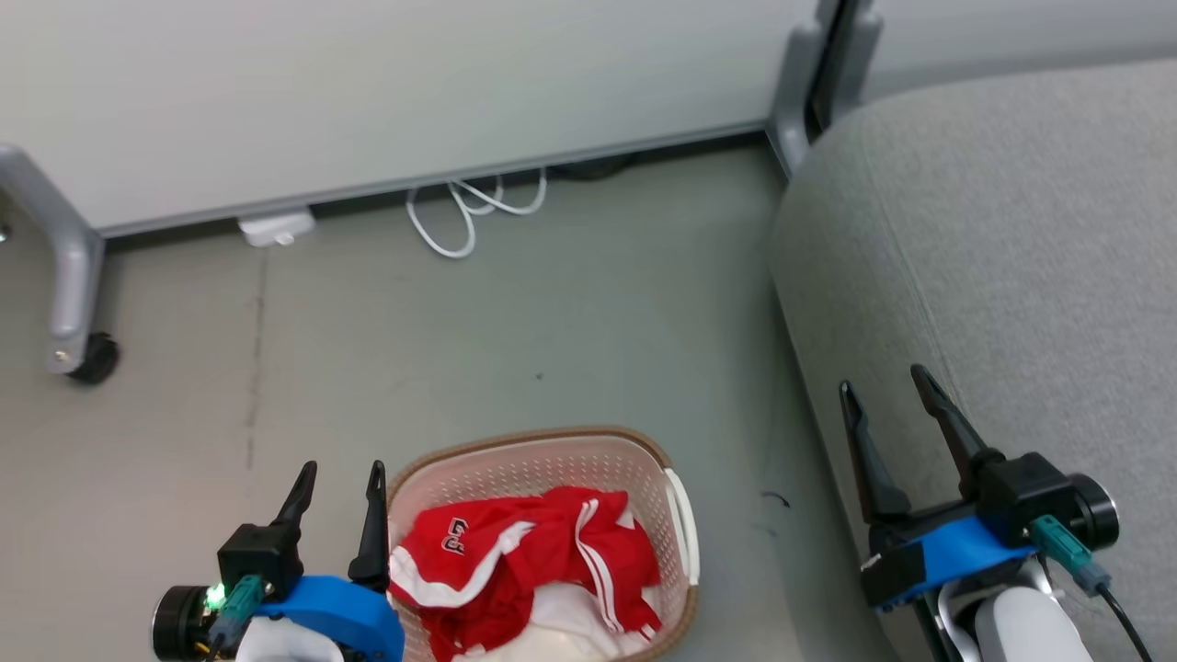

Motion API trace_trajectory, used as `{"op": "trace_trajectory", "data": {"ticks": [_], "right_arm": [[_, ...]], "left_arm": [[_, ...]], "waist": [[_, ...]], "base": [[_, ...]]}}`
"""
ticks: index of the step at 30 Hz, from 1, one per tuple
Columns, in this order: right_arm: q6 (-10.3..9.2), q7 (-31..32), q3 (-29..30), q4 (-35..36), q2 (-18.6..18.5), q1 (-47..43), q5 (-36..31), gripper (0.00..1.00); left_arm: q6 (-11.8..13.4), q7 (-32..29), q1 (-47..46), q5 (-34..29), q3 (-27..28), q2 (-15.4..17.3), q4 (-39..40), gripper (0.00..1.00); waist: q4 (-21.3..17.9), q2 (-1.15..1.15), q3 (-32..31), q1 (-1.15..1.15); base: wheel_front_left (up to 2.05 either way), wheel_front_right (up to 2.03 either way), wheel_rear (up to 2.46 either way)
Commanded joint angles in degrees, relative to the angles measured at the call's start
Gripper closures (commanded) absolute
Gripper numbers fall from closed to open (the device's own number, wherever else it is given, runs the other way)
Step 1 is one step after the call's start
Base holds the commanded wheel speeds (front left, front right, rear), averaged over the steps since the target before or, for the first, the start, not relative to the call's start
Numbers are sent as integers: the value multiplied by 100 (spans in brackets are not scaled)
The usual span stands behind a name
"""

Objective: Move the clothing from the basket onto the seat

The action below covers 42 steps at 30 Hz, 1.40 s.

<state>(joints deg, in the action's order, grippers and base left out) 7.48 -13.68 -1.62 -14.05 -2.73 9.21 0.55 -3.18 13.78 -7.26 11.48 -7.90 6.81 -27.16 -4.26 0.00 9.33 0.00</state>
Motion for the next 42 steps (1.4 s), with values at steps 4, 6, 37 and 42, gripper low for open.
{"op": "trace_trajectory", "data": {"ticks": [4,6,37,42], "right_arm": [[3,-77,-92,39,-26,251,58,0],[3,-89,-145,36,-24,350,105,0],[2,-155,-572,566,-19,879,736,0],[3,-155,-664,624,-19,911,798,0]], "left_arm": [[-106,26,-345,-36,-94,62,-423,0],[-140,3,-504,-74,-167,88,-695,0],[257,-354,-2554,-194,-487,642,-3895,0],[486,-379,-2787,-189,-480,771,-4121,0]], "waist": [[-589,0,692,0],[-735,0,887,0],[-1811,0,2979,0],[-1891,0,3188,0]], "base": [[0,0,0],[0,0,0],[0,0,0],[0,0,0]]}}
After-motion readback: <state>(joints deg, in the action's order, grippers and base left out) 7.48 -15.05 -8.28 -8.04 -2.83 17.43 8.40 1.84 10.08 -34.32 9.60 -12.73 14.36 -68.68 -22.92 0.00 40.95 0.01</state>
